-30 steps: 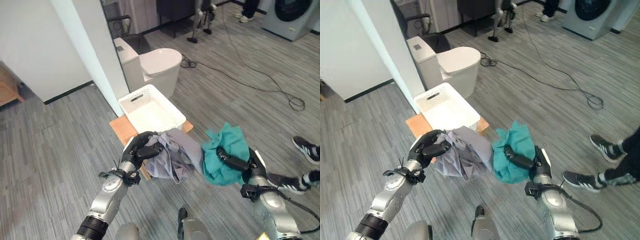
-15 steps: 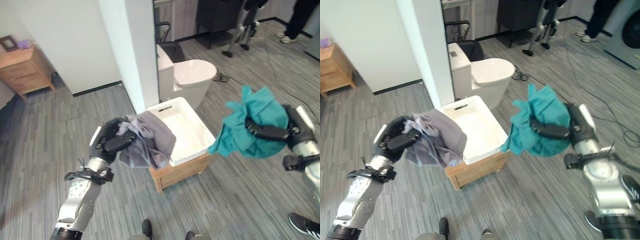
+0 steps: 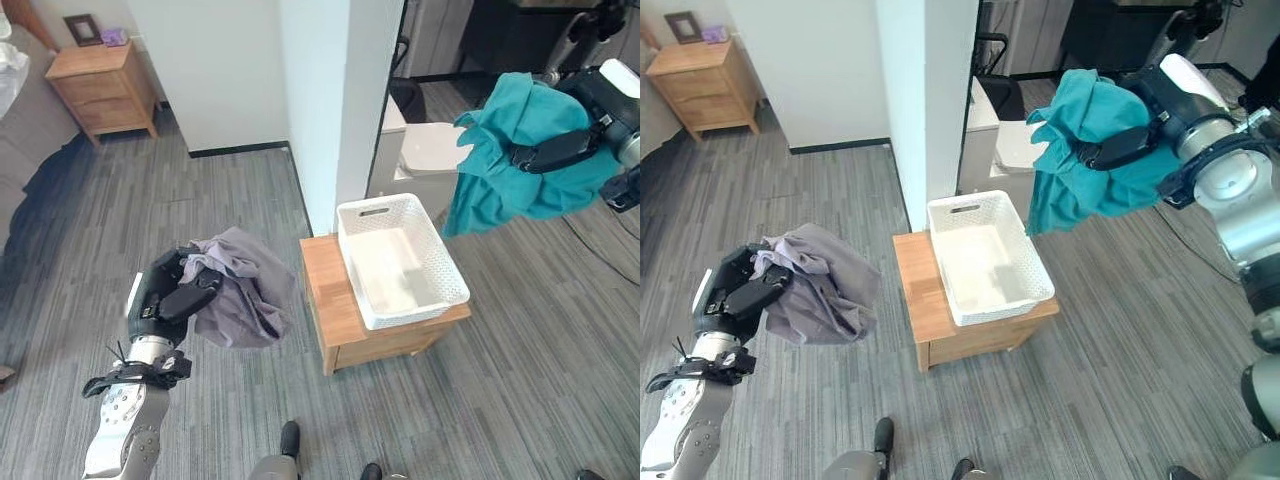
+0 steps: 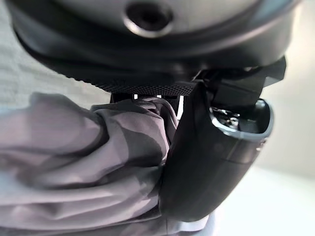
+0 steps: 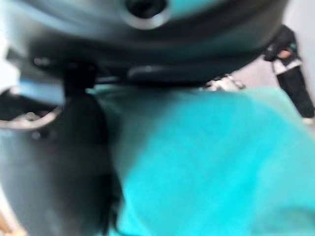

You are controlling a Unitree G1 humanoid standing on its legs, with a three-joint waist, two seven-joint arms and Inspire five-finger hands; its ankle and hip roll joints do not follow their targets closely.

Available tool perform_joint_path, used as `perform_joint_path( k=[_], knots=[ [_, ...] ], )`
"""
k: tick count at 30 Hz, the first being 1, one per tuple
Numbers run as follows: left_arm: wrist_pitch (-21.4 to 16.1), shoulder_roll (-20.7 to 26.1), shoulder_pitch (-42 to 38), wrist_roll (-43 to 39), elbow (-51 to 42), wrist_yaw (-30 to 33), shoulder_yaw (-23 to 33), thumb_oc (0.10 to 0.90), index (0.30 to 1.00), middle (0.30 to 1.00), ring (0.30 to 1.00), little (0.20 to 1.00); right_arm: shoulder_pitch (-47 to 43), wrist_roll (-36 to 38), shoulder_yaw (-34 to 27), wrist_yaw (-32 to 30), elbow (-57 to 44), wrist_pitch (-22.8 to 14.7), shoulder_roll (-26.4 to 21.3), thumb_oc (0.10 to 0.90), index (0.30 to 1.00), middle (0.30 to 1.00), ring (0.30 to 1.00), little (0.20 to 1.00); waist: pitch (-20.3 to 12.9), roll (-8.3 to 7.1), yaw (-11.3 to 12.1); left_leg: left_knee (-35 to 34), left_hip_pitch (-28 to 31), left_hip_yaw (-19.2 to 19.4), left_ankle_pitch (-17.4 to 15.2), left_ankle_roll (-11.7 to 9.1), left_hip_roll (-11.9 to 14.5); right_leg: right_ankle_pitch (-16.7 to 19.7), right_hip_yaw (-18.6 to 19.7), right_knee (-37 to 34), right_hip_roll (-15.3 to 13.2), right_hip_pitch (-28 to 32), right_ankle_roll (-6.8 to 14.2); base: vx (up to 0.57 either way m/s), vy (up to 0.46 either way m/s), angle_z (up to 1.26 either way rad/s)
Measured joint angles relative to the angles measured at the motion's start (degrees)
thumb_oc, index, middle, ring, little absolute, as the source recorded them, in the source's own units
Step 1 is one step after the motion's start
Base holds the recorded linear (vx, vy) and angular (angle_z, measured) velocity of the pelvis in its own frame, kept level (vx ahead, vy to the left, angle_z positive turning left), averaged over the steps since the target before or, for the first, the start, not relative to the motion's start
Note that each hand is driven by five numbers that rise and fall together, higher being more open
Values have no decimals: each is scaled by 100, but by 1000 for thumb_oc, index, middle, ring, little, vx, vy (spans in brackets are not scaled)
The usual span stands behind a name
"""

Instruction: Pick up bed clothes into laundry basket.

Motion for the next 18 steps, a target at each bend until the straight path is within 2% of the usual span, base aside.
perform_joint_path(
  k=[3,8,18],
  knots=[
    [-21,1,-1,0,103,30,69,400,300,300,300,300,-27,-36,35,-1,175,20,209,400,300,300,300,300,5,-14,92,4,-107,-9,13,10,-3,-37,4,132,-24,-164,-62,-4,4,2],
    [-23,-1,34,5,167,150,43,400,300,300,300,300,-27,-132,137,-4,168,36,513,400,300,300,300,300,37,-71,118,11,-322,-40,60,15,-14,-57,-11,258,-44,-414,-94,-23,24,2],
    [-26,-4,-3,7,201,156,-202,400,300,300,300,300,-52,-237,216,-20,395,89,990,400,300,300,300,300,145,-233,179,11,-471,-77,61,14,-34,-56,-74,98,-39,-461,-94,-9,5,2]
  ],
)
